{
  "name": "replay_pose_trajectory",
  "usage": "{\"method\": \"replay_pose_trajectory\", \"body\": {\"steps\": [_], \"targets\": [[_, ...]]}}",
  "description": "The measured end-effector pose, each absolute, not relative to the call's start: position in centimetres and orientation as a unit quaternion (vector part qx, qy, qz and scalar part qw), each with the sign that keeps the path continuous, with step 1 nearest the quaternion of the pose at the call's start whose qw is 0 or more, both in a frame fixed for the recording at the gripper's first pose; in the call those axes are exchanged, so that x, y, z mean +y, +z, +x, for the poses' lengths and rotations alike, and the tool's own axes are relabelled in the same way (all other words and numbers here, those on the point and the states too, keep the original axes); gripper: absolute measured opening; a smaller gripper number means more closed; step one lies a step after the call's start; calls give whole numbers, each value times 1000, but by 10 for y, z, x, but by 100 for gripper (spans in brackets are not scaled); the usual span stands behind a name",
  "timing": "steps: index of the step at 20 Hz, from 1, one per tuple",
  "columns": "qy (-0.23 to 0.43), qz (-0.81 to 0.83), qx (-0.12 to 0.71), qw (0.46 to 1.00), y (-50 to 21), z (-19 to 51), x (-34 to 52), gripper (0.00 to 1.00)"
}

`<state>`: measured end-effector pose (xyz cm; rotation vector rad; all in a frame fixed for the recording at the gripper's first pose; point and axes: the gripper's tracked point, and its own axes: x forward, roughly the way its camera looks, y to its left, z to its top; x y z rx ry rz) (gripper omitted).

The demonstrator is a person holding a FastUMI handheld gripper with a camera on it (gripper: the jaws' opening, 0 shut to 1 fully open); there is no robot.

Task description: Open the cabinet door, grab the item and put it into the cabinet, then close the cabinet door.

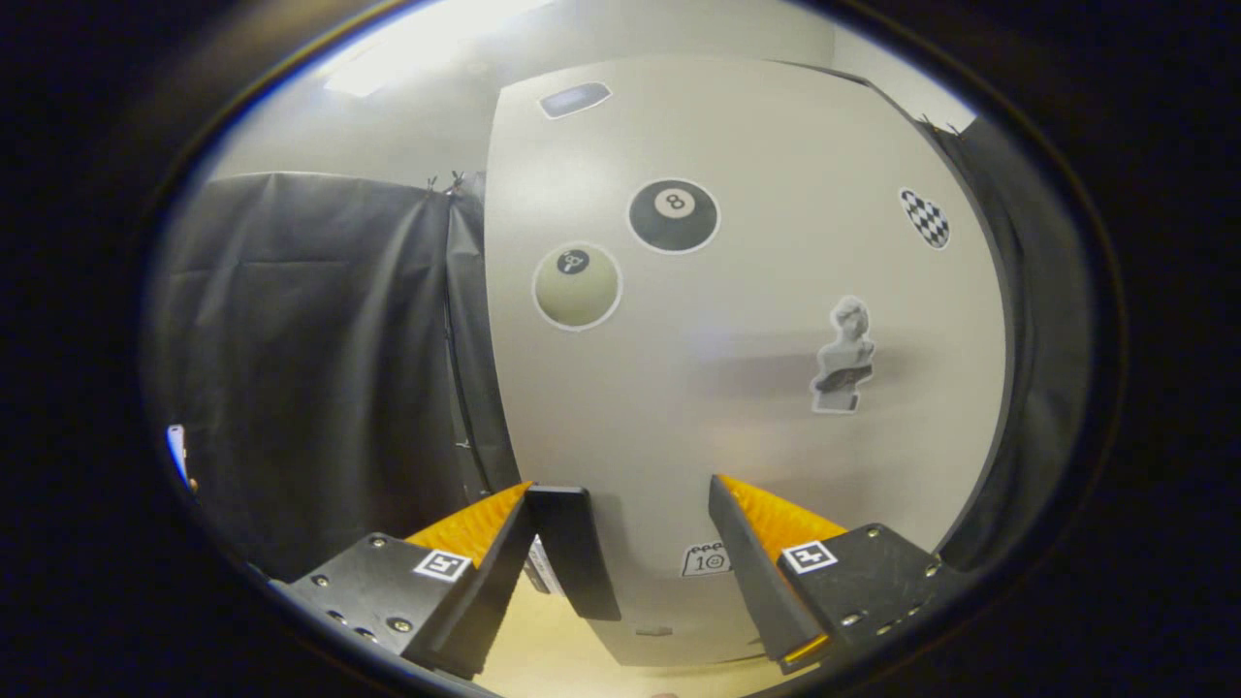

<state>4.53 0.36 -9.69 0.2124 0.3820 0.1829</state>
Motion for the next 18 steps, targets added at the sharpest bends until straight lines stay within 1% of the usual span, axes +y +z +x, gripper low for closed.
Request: {"method": "replay_pose_trajectory", "body": {"steps": [18], "targets": [[101,111,195,969,-102,46,8,99]]}}
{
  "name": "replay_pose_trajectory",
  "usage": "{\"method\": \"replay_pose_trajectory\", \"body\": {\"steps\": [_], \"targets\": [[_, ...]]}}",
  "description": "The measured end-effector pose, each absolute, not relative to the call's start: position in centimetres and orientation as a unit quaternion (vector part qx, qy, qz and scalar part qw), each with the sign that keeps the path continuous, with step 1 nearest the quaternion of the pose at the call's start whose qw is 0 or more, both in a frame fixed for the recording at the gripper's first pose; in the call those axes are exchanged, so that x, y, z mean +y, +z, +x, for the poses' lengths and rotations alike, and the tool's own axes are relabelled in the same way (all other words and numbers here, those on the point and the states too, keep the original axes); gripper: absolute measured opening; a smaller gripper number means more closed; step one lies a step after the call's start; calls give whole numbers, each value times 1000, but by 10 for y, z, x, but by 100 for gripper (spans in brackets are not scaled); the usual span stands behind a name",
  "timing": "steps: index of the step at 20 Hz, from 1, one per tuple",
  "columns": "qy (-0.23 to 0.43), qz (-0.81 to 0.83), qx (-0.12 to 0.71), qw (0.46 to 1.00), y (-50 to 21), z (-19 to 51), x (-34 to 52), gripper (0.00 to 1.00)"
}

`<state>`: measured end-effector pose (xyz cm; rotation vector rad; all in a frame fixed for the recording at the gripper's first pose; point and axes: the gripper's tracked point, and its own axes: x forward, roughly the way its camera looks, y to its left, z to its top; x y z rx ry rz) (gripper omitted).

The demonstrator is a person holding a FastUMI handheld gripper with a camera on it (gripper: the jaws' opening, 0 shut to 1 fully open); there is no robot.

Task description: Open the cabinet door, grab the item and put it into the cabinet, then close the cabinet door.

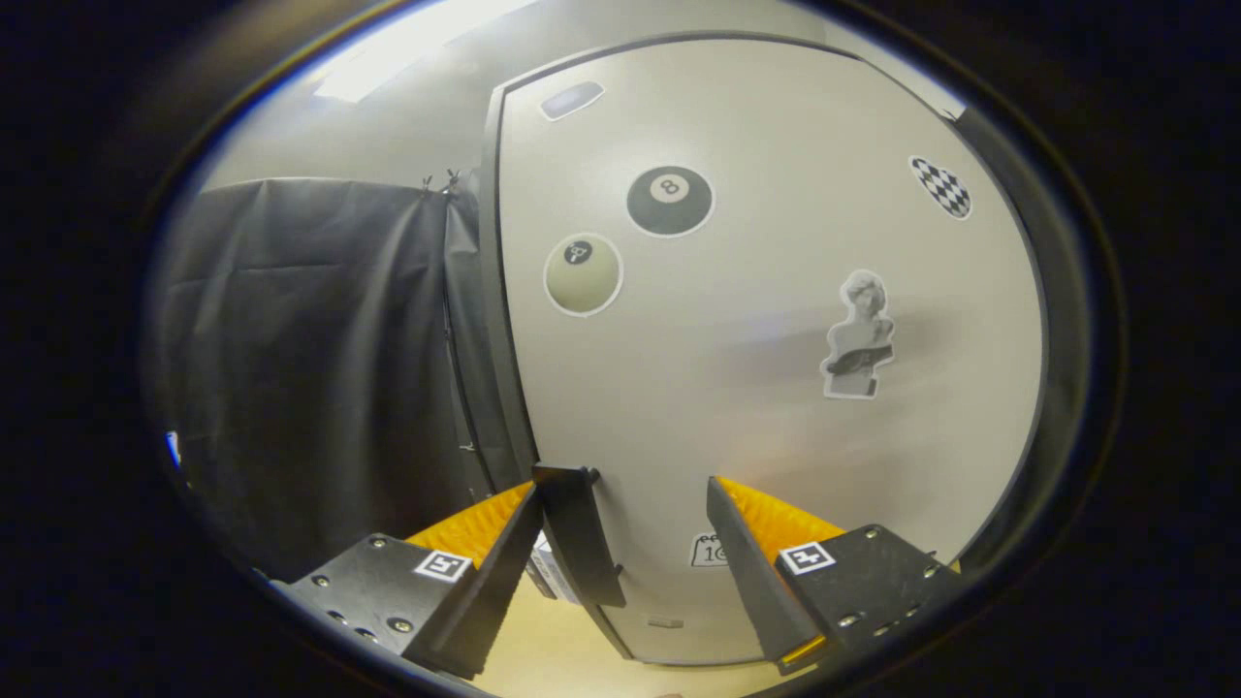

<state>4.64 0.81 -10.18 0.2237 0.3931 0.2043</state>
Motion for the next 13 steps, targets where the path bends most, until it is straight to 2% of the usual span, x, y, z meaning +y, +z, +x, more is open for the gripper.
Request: {"method": "replay_pose_trajectory", "body": {"steps": [5,8,13], "targets": [[100,102,196,970,-101,46,6,97],[89,83,165,979,-80,49,-1,99],[25,61,111,992,-39,41,-48,98]]}}
